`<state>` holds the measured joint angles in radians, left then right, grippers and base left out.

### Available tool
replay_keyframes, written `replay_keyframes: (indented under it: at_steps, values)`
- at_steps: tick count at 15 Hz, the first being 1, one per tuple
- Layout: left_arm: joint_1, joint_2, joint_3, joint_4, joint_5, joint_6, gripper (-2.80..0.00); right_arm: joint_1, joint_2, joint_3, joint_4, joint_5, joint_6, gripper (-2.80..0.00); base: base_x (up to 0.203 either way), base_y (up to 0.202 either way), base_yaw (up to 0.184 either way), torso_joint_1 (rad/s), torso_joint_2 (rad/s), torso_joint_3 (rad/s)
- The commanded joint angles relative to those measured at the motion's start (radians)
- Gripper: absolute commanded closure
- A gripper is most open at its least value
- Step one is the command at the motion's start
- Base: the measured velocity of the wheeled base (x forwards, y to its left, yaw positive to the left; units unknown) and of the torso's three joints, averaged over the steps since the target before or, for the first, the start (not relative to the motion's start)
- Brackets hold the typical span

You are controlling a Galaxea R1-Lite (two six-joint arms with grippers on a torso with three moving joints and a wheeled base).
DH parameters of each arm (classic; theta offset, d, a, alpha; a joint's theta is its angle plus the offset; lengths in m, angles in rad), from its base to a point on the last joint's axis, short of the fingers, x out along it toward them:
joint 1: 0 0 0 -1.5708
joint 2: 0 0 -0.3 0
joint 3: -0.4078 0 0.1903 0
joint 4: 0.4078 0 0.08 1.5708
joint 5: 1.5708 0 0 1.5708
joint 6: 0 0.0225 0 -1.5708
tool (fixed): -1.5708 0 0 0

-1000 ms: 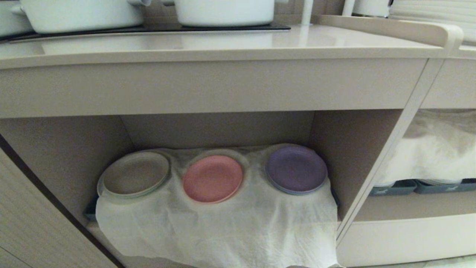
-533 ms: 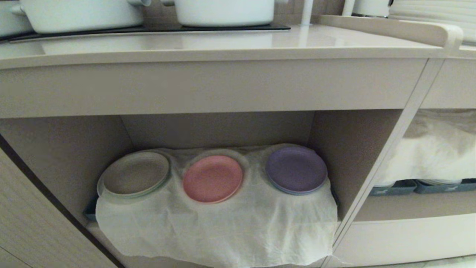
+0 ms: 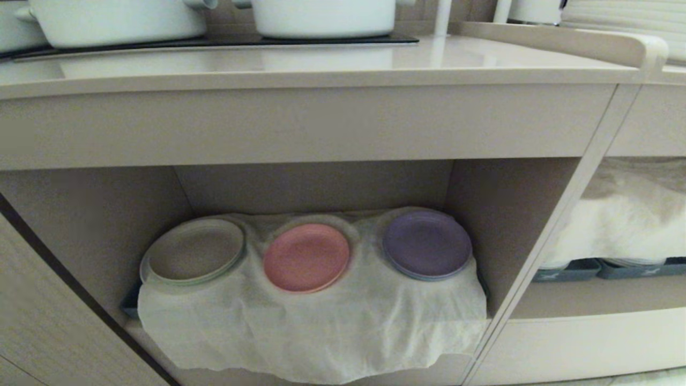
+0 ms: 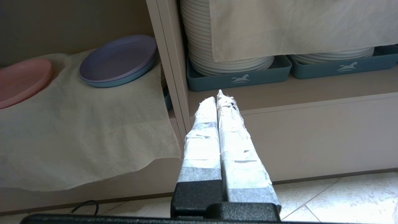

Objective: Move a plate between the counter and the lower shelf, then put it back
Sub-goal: Pick up the plate in the cupboard

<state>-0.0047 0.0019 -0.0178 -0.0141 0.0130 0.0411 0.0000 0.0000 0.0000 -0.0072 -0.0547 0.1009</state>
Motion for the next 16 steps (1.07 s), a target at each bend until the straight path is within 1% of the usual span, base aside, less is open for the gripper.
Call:
replay_keyframes:
  at_steps: [1, 16]
  values:
    - [0.000, 0.000, 0.018, 0.011, 0.001, -0.007, 0.00, 0.000, 0.000, 0.000, 0.000, -0.001, 0.000, 0.00, 0.000, 0.000, 0.000, 0.000, 0.00, 0.000]
    - [0.000, 0.000, 0.018, 0.014, -0.005, -0.017, 0.00, 0.000, 0.000, 0.000, 0.000, -0.001, 0.000, 0.00, 0.000, 0.000, 0.000, 0.000, 0.00, 0.000]
